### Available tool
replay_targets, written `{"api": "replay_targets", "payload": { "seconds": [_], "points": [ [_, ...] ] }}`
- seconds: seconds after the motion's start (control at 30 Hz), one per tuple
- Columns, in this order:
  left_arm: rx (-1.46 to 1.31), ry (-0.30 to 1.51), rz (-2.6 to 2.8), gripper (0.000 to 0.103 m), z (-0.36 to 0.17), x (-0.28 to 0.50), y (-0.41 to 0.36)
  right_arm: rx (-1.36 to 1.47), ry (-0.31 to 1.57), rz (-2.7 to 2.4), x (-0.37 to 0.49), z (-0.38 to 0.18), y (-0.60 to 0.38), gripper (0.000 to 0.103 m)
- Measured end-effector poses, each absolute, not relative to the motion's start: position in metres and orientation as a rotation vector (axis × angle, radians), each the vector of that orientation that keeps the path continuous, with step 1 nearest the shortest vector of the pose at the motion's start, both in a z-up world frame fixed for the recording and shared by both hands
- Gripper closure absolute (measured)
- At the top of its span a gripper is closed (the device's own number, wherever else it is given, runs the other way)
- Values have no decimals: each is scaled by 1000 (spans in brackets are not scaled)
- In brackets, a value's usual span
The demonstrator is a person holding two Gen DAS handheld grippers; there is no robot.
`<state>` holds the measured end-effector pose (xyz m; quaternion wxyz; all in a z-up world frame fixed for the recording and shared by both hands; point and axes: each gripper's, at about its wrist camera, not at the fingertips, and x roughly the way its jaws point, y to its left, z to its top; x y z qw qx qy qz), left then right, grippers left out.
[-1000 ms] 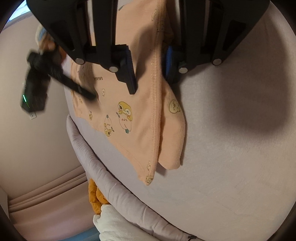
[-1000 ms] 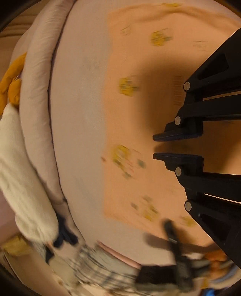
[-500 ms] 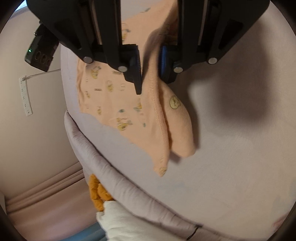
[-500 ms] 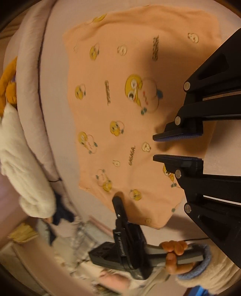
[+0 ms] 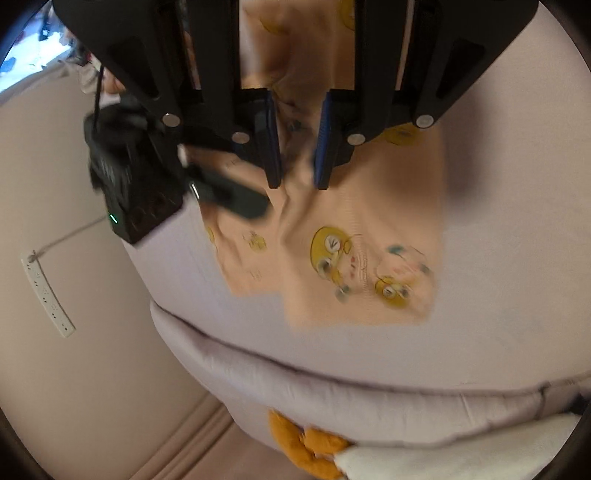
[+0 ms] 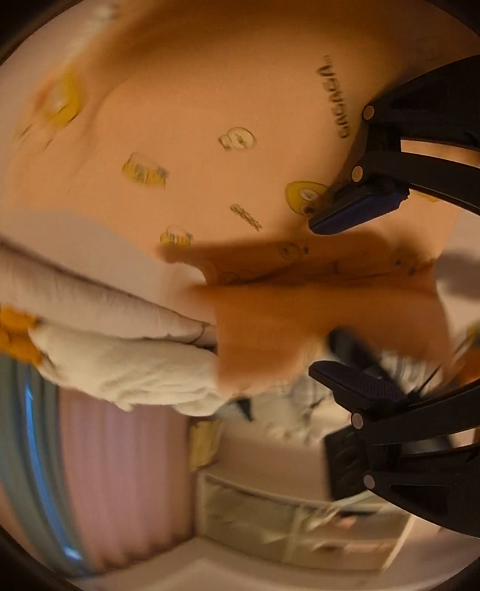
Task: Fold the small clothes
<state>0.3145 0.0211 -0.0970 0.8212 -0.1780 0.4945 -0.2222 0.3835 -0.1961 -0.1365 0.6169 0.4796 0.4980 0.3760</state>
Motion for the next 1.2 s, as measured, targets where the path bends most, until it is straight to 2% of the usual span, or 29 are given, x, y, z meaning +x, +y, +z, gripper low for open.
{"api": "replay_targets", "payload": {
  "seconds": [0.13, 0.23, 0.4, 0.47, 0.5, 0.53, 0.6, 0.7, 0.83, 0.97, 1.07, 1.2],
  "points": [
    [-422, 1078, -486, 85, -111, 306, 33, 1128, 1179, 853, 386, -142, -190, 32],
    [-473, 1061, -485, 79, -112, 290, 54, 1053, 1220, 827, 389, -137, -184, 32],
    [-502, 1030, -450, 76, -110, 260, 86, 875, 1240, 777, 396, -122, -165, 32],
    [-525, 1028, -435, 73, -111, 251, 99, 790, 1233, 771, 397, -117, -151, 42],
    [-535, 1027, -432, 73, -112, 250, 100, 753, 1229, 769, 397, -116, -144, 53],
    [-545, 1026, -425, 73, -113, 247, 104, 699, 1215, 750, 399, -116, -138, 72],
    [-564, 1028, -416, 73, -116, 244, 106, 634, 1202, 721, 400, -118, -129, 92],
    [-564, 1030, -414, 73, -116, 241, 106, 612, 1139, 722, 399, -108, -134, 93],
    [-536, 1037, -420, 73, -115, 244, 102, 545, 1033, 722, 403, -69, -159, 93],
    [-531, 1032, -445, 66, -114, 248, 91, 483, 981, 663, 417, -42, -197, 93],
    [-515, 1041, -471, 66, -116, 257, 72, 448, 980, 593, 426, -44, -225, 93],
    [-482, 1045, -496, 66, -116, 273, 44, 436, 1071, 518, 438, -79, -242, 93]
  ]
}}
